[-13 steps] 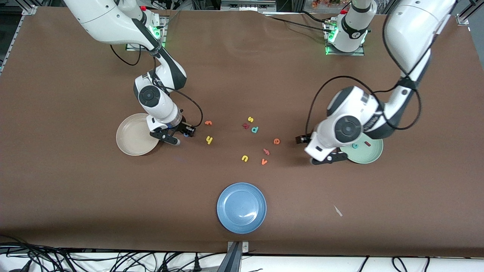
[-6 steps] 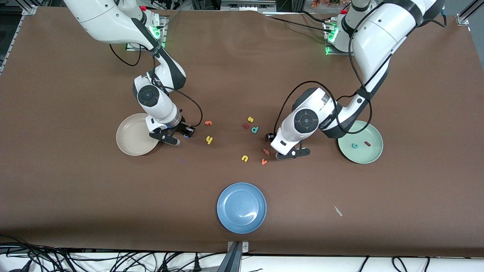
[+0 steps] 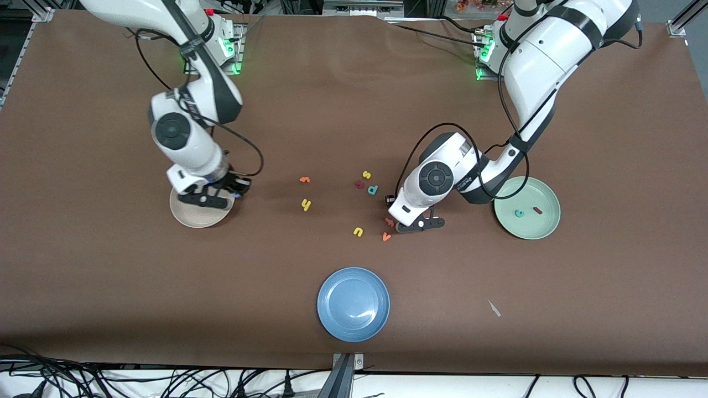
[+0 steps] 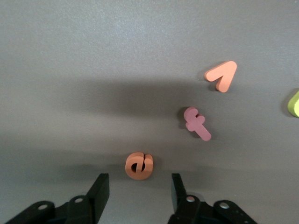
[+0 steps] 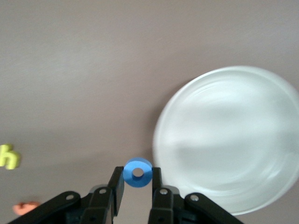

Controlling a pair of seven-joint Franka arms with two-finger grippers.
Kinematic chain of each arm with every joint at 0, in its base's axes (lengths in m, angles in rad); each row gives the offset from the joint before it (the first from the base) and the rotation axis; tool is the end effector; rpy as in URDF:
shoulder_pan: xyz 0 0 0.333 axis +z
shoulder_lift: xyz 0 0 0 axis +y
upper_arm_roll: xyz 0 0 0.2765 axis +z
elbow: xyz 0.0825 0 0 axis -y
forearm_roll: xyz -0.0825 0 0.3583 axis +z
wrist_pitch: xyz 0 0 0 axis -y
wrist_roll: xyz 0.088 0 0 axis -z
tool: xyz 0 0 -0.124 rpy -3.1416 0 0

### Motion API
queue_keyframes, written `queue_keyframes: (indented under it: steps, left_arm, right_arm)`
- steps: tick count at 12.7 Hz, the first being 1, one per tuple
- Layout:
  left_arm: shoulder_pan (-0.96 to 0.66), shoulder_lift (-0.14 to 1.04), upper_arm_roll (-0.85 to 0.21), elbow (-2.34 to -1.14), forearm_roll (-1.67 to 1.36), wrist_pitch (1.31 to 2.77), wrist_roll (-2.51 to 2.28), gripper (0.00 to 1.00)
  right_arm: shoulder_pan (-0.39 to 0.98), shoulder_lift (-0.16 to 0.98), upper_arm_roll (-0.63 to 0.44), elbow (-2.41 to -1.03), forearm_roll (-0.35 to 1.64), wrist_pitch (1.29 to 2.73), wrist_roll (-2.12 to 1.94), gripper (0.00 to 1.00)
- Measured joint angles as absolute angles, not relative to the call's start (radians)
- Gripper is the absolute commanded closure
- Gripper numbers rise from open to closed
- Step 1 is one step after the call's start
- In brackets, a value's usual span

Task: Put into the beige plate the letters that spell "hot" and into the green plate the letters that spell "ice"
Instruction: 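Place the o on the beige plate while the left gripper grasps the e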

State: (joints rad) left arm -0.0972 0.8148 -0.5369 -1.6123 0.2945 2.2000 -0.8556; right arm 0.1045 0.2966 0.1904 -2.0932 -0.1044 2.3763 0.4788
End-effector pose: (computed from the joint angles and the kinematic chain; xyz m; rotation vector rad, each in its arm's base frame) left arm 0.5321 -0.3409 0.1615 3.0674 0.2371 -0.2824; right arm 0.5283 0.1584 0.2456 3.1185 -0.1814 0.0006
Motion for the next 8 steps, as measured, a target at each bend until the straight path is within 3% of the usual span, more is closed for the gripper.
queue_keyframes:
  steps: [1,2,3,4,7,8]
  left_arm:
    - [-0.111,0.816,-0.519,-1.612,0.295,2.201,-0.856,0.42]
    - [-0.130,0.818,-0.495,-1.612,0.295,2.208,-0.856,0.42]
    - [-0.148,0.820,-0.474,-1.612,0.295,2.224,-0.856,0.43]
    - [-0.157,0.822,-0.464,-1.612,0.295,2.235,-0.856,0.48]
    - [-0.162,0.823,-0.460,-1.609,0.295,2.239,-0.861,0.81]
    - [-0.162,0.823,-0.460,-1.608,0.295,2.239,-0.867,0.85]
  right_arm:
    - [0.077,0.293,0.171,-2.098,-0.104,2.374,0.404,0.66]
    - [0.043,0.297,0.159,-2.103,-0.104,2.374,0.342,0.30]
    - [0.011,0.301,0.154,-2.109,-0.104,2.375,0.299,0.16]
    - [-0.007,0.305,0.154,-2.110,-0.103,2.375,0.290,0.16]
    - [-0.007,0.307,0.183,-2.110,-0.085,2.376,0.363,0.16]
    - [0.003,0.307,0.208,-2.110,-0.084,2.378,0.424,0.15]
